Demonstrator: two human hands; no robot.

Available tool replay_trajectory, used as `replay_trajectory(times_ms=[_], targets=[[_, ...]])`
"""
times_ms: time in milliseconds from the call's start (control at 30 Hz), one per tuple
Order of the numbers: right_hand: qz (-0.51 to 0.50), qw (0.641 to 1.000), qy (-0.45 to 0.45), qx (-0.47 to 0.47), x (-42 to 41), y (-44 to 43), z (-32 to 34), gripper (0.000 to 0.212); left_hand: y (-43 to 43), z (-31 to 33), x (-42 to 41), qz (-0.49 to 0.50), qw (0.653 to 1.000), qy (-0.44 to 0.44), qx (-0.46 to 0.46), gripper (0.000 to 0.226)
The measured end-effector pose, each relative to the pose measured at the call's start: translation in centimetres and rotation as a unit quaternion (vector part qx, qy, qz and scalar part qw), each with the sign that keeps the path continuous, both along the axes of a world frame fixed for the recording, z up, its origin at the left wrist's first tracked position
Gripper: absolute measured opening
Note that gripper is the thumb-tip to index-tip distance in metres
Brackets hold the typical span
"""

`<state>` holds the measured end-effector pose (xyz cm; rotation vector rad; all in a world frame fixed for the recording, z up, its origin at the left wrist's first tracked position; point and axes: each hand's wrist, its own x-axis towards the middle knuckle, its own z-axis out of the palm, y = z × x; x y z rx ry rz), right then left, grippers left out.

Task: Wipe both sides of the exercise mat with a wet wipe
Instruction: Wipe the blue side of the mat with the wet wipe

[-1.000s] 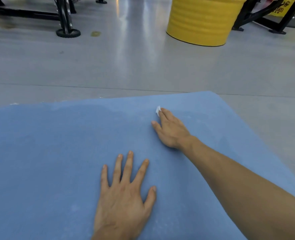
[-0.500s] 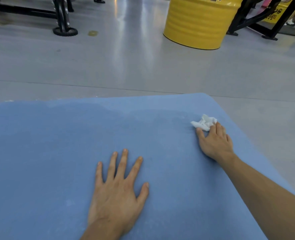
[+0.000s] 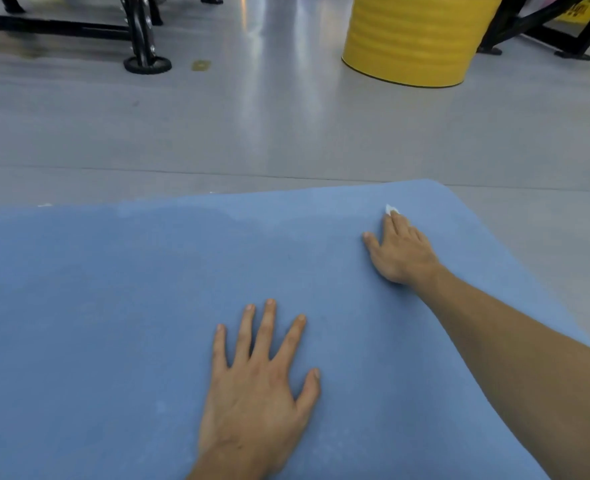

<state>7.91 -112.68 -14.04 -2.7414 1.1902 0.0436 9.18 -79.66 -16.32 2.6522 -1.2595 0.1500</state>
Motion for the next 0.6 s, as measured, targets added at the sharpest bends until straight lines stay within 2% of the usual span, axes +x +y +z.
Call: replay_trajectory(times_ms=[133,333,467,600], targets=[[-0.090,0.994,-0.029,-0.054,-7.9,-1.2,-0.5,0.071,0.1,-0.2,-0.2,0.001,1.000,-0.009,0.010,0.071],[-0.156,0.986,-0.041,-0.038,-15.5,2.4,-1.1,0.070,0.3,-0.3,-0.1,0.003,1.000,-0.012,0.023,0.069],[-0.179,0.983,-0.039,-0.023,-16.5,4.1,-1.4,0.075,0.2,-0.2,-0.2,0.009,1.000,-0.009,0.025,0.069],[-0.175,0.982,-0.073,0.010,-12.4,2.9,-0.6,0.079,0.1,-0.4,-0.1,0.007,1.000,-0.009,0.027,0.070]])
